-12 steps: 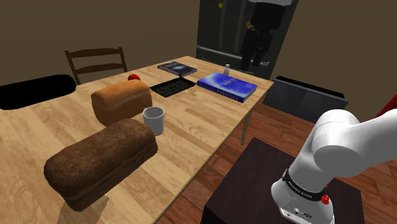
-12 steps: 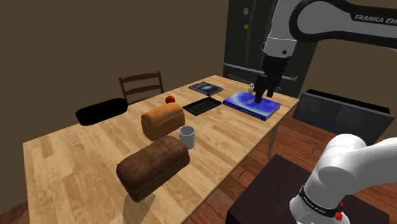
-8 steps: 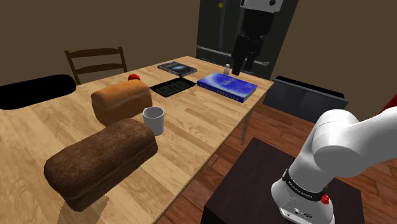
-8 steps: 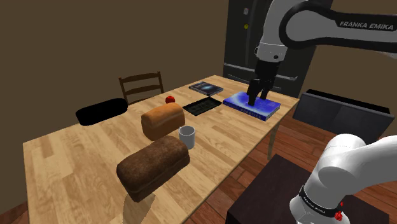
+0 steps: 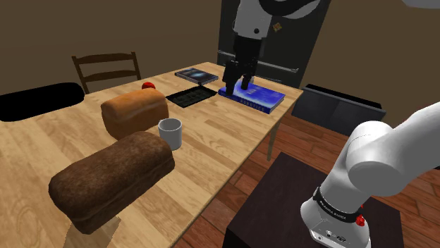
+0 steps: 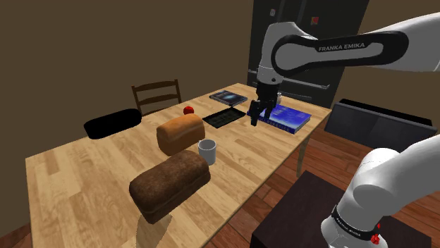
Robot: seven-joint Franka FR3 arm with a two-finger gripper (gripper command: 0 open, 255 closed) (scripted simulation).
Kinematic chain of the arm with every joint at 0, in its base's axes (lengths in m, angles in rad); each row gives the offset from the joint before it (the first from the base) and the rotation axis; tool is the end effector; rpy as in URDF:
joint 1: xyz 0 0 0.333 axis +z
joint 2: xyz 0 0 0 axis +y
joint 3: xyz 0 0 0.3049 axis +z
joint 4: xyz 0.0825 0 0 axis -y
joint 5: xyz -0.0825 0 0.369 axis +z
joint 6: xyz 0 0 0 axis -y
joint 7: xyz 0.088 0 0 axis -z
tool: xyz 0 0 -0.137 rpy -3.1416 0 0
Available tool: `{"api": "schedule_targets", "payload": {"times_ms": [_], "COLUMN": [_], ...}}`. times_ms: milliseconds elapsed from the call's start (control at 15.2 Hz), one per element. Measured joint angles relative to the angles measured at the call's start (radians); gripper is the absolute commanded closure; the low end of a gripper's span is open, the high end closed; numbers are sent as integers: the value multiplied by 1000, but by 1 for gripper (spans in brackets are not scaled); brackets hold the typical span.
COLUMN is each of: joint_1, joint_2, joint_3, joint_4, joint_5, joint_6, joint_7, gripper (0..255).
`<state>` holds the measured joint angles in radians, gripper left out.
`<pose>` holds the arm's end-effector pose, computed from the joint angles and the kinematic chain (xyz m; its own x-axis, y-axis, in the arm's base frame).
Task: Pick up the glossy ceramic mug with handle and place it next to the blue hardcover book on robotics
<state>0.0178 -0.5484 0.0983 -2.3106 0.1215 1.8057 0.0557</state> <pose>0.3795 0.0618 0.5130 0.9991 0.0200 0.0372 0.0225 -0.9973 -0.0702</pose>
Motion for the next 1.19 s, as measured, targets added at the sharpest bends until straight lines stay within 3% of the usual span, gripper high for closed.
{"api": "schedule_targets", "payload": {"times_ms": [792,1188], "joint_1": [13,27], "joint_2": [423,643], "joint_3": [56,72], "joint_4": [138,282], "joint_5": [-29,-71], "joint_6": [297,377], "joint_7": [4,21], "gripper": [0,0]}}
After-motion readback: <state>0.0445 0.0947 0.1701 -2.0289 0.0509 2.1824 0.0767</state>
